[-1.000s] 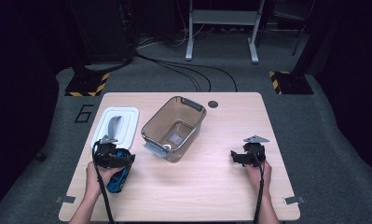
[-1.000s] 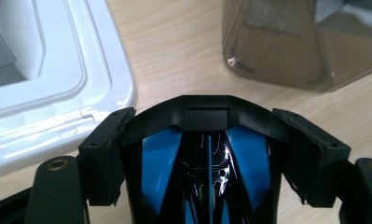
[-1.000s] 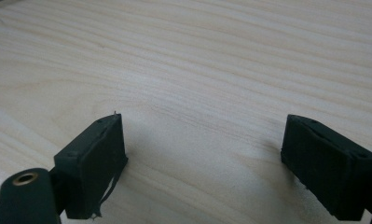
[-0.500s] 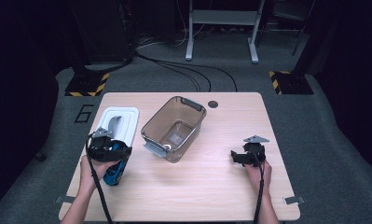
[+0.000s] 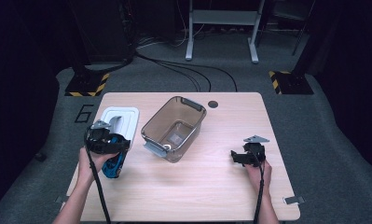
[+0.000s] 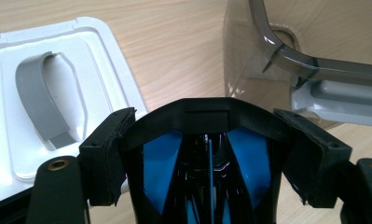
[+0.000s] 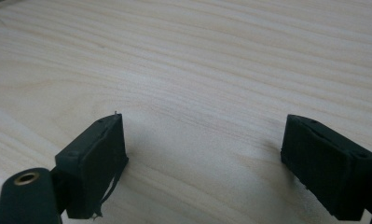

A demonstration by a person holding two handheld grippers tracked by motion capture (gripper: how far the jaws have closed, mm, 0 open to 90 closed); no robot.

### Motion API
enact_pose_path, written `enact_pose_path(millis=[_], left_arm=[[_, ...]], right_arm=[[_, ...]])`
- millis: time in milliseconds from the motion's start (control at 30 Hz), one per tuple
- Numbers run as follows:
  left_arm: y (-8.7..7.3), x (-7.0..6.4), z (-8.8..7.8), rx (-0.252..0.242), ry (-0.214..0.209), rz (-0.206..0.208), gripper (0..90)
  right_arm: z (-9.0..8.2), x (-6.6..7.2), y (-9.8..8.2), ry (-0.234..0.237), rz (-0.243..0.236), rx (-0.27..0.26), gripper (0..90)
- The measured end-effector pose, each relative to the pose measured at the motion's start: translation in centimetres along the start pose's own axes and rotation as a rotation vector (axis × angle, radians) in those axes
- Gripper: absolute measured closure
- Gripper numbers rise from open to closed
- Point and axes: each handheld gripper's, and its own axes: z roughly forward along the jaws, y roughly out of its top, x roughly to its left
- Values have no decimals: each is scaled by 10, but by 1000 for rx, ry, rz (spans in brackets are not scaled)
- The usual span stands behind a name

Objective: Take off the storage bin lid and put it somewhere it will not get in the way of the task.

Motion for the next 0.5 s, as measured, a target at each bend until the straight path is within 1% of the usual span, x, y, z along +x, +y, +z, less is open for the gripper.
enact_pose_path(millis=[33,167,233,267,367,400,433,467,500], left_arm=[[1,1,1,-3,9,-3,248],[2,4,3,-9,13,-12,248],[3,6,3,10,15,-2,248],[3,7,4,12,16,-8,248],[4,10,5,10,13,-14,249],[5,10,5,2,15,-21,249],[6,12,5,4,10,-20,249],[7,12,5,-5,13,-21,249],[8,12,5,-5,14,-28,249]], right_arm=[[0,0,0,0,0,0,129],[0,0,0,0,0,0,129],[0,0,0,0,0,0,129],[0,0,0,-2,-1,0,129],[0,0,0,0,0,0,129],[0,0,0,0,0,0,129],[0,0,0,0,1,0,129],[0,0,0,0,0,0,129],[0,0,0,0,0,0,129]])
